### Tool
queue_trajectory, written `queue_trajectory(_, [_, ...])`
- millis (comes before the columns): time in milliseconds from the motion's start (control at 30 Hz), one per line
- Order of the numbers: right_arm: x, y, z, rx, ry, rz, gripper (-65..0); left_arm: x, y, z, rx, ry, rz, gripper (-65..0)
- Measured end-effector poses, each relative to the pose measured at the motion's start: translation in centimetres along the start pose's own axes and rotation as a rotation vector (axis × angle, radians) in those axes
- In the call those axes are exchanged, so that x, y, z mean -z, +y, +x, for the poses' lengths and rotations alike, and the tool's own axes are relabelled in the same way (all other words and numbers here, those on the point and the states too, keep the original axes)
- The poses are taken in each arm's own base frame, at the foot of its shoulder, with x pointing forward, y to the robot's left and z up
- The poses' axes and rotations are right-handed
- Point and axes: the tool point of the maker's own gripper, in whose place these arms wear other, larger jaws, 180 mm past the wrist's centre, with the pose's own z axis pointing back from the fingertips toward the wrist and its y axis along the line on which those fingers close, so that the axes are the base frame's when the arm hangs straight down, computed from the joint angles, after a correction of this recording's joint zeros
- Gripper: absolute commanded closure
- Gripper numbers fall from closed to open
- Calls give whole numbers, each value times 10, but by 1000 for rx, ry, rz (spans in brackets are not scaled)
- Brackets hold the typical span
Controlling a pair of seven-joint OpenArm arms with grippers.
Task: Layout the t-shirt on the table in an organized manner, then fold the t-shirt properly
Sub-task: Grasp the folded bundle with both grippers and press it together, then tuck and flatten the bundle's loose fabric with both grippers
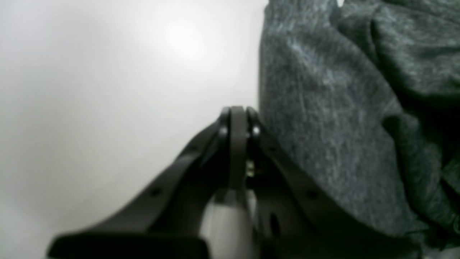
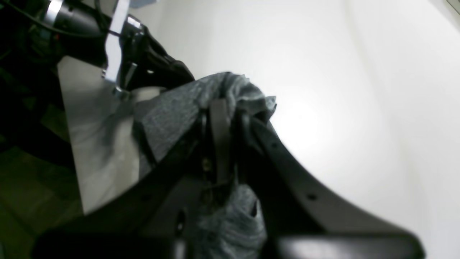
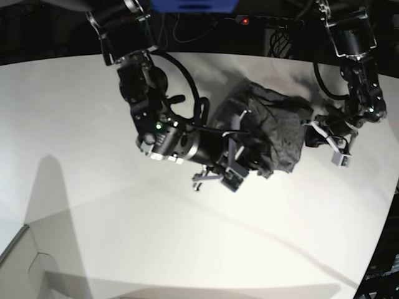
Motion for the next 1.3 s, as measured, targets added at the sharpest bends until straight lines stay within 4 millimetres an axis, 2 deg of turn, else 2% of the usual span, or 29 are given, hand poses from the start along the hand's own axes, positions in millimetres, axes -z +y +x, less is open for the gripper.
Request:
queue_trajectory(167, [9, 21, 15, -24, -28, 50, 0, 2, -10, -7, -14, 36, -33, -1])
queue_trajectory(333, [17, 40, 17, -38, -31, 102, 0, 9, -26, -10, -42, 37, -72, -1])
queue_trajectory(433, [24, 40, 0, -7, 10, 113, 0, 11, -39, -12, -38, 57, -93, -1])
queue_trajectory(533, [28, 39, -19, 15, 63, 118, 0, 5, -49, -18, -4, 74, -92, -1])
queue_trajectory(667, [29, 39, -9, 21, 10, 119, 0, -3, -53, -27, 24, 100, -84, -1])
queue_trajectory(833, [29, 41, -11, 18, 22, 124, 0, -6, -53, -32, 26, 105, -84, -1])
queue_trajectory(1000, [37, 76, -13, -33, 41, 211, 0, -6, -53, -34, 23, 107, -83, -1])
queue_trajectory(1100, [38, 93, -21, -21, 52, 244, 0, -6, -53, -34, 21, 105, -85, -1])
queue_trajectory(1200, [42, 98, -31, 12, 62, 261, 0, -6, -53, -34, 24, 105, -82, -1])
queue_trajectory(1300, [46, 91, -50, 12, 132, 259, 0, -7, -52, -34, 25, 108, -81, -1])
